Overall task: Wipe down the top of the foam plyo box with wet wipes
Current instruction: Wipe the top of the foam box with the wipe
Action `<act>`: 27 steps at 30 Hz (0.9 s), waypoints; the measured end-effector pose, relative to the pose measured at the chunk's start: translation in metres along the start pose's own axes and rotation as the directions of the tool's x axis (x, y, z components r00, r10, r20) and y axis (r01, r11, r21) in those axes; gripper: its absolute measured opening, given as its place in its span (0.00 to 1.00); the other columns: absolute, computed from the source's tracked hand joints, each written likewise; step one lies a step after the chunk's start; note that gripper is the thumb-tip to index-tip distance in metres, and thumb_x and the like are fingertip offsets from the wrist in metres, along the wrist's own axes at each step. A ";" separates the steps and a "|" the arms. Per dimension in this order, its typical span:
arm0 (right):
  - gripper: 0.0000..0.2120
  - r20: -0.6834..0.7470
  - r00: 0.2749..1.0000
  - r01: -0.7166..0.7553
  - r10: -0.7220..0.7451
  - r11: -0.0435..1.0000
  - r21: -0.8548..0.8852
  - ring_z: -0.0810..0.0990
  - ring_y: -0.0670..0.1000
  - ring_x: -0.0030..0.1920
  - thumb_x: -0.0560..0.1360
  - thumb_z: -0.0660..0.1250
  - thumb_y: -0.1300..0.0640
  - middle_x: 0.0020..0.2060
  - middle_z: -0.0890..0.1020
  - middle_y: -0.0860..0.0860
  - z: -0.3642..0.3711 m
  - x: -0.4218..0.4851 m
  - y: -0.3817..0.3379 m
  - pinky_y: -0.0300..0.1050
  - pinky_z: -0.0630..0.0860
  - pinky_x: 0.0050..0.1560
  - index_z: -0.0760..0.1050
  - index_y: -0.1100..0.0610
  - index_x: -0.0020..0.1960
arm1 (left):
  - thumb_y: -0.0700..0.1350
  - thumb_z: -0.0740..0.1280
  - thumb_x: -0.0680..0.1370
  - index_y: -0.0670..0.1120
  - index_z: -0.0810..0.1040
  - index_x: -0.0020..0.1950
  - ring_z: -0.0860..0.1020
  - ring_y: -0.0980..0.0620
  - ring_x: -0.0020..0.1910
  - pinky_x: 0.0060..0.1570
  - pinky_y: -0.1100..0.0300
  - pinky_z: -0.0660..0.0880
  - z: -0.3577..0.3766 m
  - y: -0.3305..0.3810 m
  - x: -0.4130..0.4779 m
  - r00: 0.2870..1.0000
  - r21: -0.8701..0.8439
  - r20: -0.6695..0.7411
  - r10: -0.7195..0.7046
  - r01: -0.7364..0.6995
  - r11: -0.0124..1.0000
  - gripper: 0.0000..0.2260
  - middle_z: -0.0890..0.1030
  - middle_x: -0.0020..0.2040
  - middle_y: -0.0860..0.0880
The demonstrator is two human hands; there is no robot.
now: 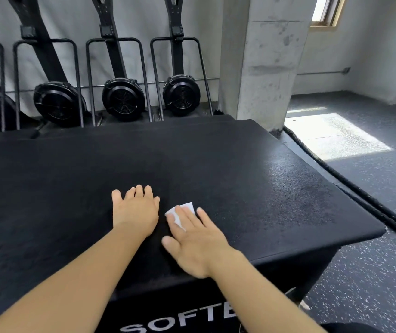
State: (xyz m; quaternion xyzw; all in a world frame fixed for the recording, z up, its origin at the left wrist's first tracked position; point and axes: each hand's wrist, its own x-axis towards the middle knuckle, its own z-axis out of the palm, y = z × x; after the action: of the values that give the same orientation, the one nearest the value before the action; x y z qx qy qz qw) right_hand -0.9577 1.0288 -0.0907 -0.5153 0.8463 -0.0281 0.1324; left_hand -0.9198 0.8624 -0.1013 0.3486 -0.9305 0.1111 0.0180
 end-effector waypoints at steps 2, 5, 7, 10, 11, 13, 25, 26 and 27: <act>0.27 -0.090 0.996 0.003 -0.005 1.000 -0.022 0.38 0.50 0.79 0.83 0.41 0.44 0.80 0.45 0.50 -0.002 -0.007 0.026 0.50 0.33 0.76 0.50 0.52 0.80 | 0.53 0.43 0.83 0.47 0.63 0.71 0.68 0.50 0.69 0.66 0.44 0.54 0.000 0.000 0.000 1.000 -0.008 0.008 -0.004 0.004 1.000 0.21 0.71 0.65 0.52; 0.20 -0.140 0.989 -0.063 0.051 0.995 -0.082 0.39 0.50 0.79 0.84 0.43 0.49 0.78 0.47 0.49 -0.004 -0.021 0.077 0.54 0.34 0.74 0.60 0.51 0.73 | 0.52 0.42 0.83 0.47 0.66 0.66 0.70 0.50 0.65 0.66 0.45 0.55 -0.001 -0.001 -0.001 1.000 0.003 0.005 0.005 -0.005 1.000 0.19 0.72 0.62 0.52; 0.17 -0.115 0.984 -0.151 0.136 0.979 -0.137 0.38 0.50 0.79 0.85 0.43 0.50 0.80 0.45 0.47 -0.008 -0.029 0.115 0.56 0.35 0.75 0.61 0.48 0.70 | 0.52 0.42 0.83 0.47 0.66 0.64 0.70 0.50 0.64 0.65 0.45 0.56 -0.002 -0.001 -0.001 1.000 0.002 0.006 0.005 -0.005 1.000 0.18 0.72 0.60 0.52; 0.19 -0.101 0.954 -0.294 0.282 0.948 -0.126 0.37 0.49 0.79 0.84 0.41 0.49 0.80 0.43 0.47 -0.015 -0.040 0.158 0.55 0.35 0.75 0.58 0.48 0.73 | 0.52 0.42 0.83 0.47 0.66 0.65 0.70 0.50 0.65 0.66 0.45 0.55 -0.002 0.000 -0.003 1.000 0.000 0.001 -0.002 0.002 1.000 0.18 0.72 0.61 0.52; 0.23 -0.092 0.934 -0.351 0.345 0.934 -0.068 0.37 0.48 0.79 0.84 0.41 0.48 0.80 0.42 0.48 -0.018 -0.042 0.166 0.53 0.34 0.75 0.53 0.50 0.78 | 0.52 0.42 0.83 0.47 0.66 0.65 0.70 0.50 0.64 0.66 0.45 0.55 -0.002 0.000 -0.003 1.000 -0.001 -0.003 -0.003 0.003 1.000 0.18 0.72 0.61 0.52; 0.28 -0.058 0.899 -0.433 0.434 0.901 0.021 0.35 0.48 0.79 0.84 0.39 0.45 0.80 0.40 0.51 -0.022 -0.043 0.169 0.50 0.33 0.75 0.41 0.52 0.81 | 0.52 0.42 0.83 0.47 0.66 0.64 0.70 0.50 0.64 0.66 0.45 0.55 -0.002 0.001 -0.003 1.000 -0.006 -0.010 -0.005 0.005 1.000 0.18 0.72 0.60 0.52; 0.33 0.039 0.977 -0.214 0.211 0.974 0.072 0.28 0.52 0.77 0.83 0.38 0.41 0.78 0.33 0.56 0.001 -0.041 0.006 0.50 0.28 0.74 0.33 0.57 0.80 | 0.56 0.42 0.83 0.47 0.71 0.55 0.74 0.49 0.58 0.68 0.46 0.55 -0.011 0.005 -0.017 0.999 -0.021 -0.052 -0.011 0.010 1.000 0.21 0.76 0.53 0.52; 0.33 0.053 0.982 -0.184 0.180 0.979 0.085 0.27 0.51 0.76 0.83 0.38 0.40 0.78 0.32 0.56 0.004 -0.040 -0.007 0.49 0.27 0.74 0.33 0.56 0.80 | 0.55 0.42 0.83 0.48 0.71 0.55 0.74 0.48 0.58 0.67 0.46 0.55 -0.013 0.004 -0.021 0.998 -0.020 -0.057 -0.005 0.003 1.000 0.21 0.76 0.53 0.52; 0.33 0.069 0.988 -0.148 0.142 0.985 0.092 0.26 0.50 0.76 0.83 0.38 0.39 0.78 0.32 0.55 0.006 -0.039 -0.019 0.49 0.27 0.74 0.33 0.56 0.79 | 0.55 0.42 0.83 0.48 0.71 0.55 0.74 0.48 0.58 0.66 0.46 0.56 -0.014 0.004 -0.024 0.998 -0.012 -0.055 0.004 -0.005 1.000 0.20 0.75 0.53 0.52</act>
State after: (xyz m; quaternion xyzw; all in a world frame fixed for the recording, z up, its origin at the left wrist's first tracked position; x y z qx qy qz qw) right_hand -0.9233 1.0548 -0.0853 -0.4460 0.8746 -0.0434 0.1851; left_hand -0.9048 0.8835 -0.0909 0.3431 -0.9311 0.1149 0.0456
